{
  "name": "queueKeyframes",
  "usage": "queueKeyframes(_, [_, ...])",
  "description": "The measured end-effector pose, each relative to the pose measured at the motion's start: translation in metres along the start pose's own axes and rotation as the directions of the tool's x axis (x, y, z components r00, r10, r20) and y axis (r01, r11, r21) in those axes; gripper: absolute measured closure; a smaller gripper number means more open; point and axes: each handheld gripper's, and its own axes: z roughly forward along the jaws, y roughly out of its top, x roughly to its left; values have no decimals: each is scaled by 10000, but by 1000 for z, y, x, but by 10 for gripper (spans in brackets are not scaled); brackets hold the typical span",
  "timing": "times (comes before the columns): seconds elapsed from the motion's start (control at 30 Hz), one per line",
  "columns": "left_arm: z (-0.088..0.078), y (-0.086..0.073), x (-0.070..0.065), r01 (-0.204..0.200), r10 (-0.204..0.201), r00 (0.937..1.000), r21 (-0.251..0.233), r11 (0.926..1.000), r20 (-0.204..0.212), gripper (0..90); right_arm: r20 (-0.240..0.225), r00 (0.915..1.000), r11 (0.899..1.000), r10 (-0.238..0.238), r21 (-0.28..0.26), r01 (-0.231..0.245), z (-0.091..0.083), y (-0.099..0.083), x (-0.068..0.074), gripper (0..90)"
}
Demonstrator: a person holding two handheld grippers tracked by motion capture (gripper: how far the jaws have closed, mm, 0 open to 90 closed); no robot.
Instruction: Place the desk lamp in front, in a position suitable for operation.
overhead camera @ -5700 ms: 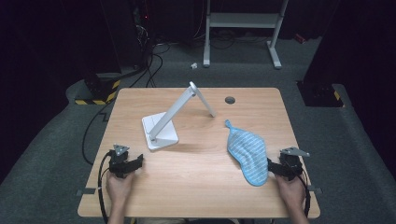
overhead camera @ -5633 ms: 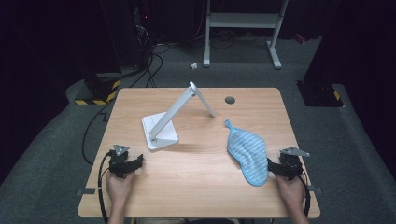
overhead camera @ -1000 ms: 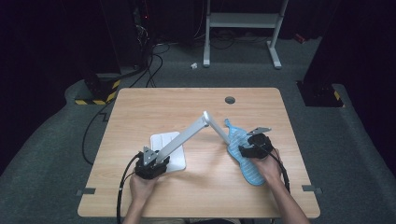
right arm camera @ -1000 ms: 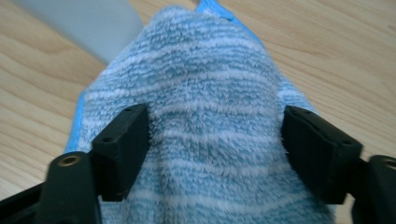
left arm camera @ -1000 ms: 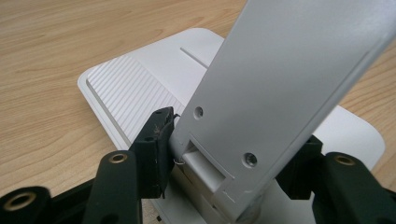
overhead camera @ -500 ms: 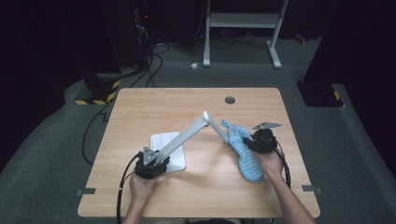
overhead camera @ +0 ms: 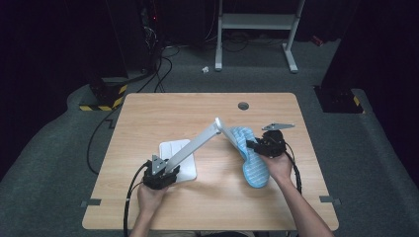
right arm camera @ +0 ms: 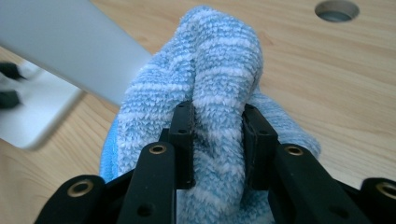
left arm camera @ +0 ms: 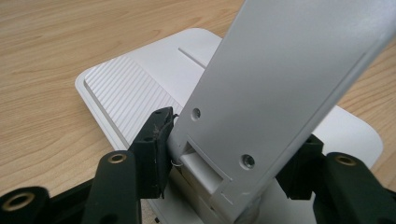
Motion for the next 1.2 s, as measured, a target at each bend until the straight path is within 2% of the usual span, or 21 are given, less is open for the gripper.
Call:
queueKeyframes(0.03, [0,0,0,-2,2,10000,0,10000,-1,450,-407,9991,9990,70,-443,-88,-6,3,2,690])
queueKeyframes(0.2, [0,0,0,-3,3,10000,3,10000,-2,450,-714,9973,9963,-181,-847,120,-17,14,11,686])
queueKeyframes(0.27, [0,0,0,-1,1,10000,-1,10000,-1,449,-957,9944,9913,-456,-1275,332,-27,27,22,685])
queueKeyframes(0.33, [0,0,0,-1,1,10000,0,10000,-1,449,-988,9925,9868,-725,-1519,570,-34,35,29,685])
queueKeyframes(0.43, [0,0,0,-15,15,10000,1,10000,-4,449,-925,9880,9762,-1240,-1900,1048,-45,50,43,685])
queueKeyframes(0.57, [0,0,0,-9,9,10000,3,10000,0,449,-827,9775,9578,-1939,-2317,1704,-62,70,63,684])
queueKeyframes(0.6, [0,0,0,-9,9,10000,3,10000,0,449,-827,9775,9578,-1939,-2317,1704,-62,70,63,684])
queueKeyframes(0.63, [0,0,0,-10,10,10000,7,10000,0,449,-689,9709,9464,-2295,-2487,2061,-71,80,73,684])
queueKeyframes(0.73, [0,0,0,-14,15,10000,6,10000,-3,448,-587,9636,9343,-2609,-2665,2367,-79,89,83,681])
queueKeyframes(0.77, [0,0,0,-14,15,10000,6,10000,-3,449,-587,9636,9343,-2609,-2665,2367,-79,89,83,681])
queueKeyframes(0.87, [0,0,0,-11,11,10000,2,10000,-6,449,-532,9546,9204,-2930,-2859,2666,-86,96,94,676])
queueKeyframes(0.9, [0,0,0,-11,11,10000,2,10000,-6,448,-532,9546,9204,-2930,-2859,2666,-86,96,94,676])
queueKeyframes(0.93, [0,0,0,-8,8,10000,2,10000,-3,448,-299,9501,9133,-3106,-2863,2896,-86,96,99,674])
queueKeyframes(0.97, [0,0,0,-14,14,10000,5,10000,-3,448,-221,9484,9110,-3163,-2859,2971,-86,96,100,674])
queueKeyframes(1.07, [0,0,0,-19,19,10000,4,10000,-9,449,-179,9485,9113,-3163,-2837,2985,-85,95,99,673])
queueKeyframes(1.1, [0,0,0,1,-1,10000,-11,10000,-11,448,-238,9535,9178,-3004,-2795,2821,-83,93,96,672])
queueKeyframes(1.17, [0,0,0,-21,21,10000,5,10000,-13,449,-263,9554,9197,-2941,-2796,2754,-82,92,94,671])
queueKeyframes(1.2, [0,0,0,-20,20,10000,4,10000,-13,448,-338,9607,9263,-2755,-2766,2559,-78,89,90,670])
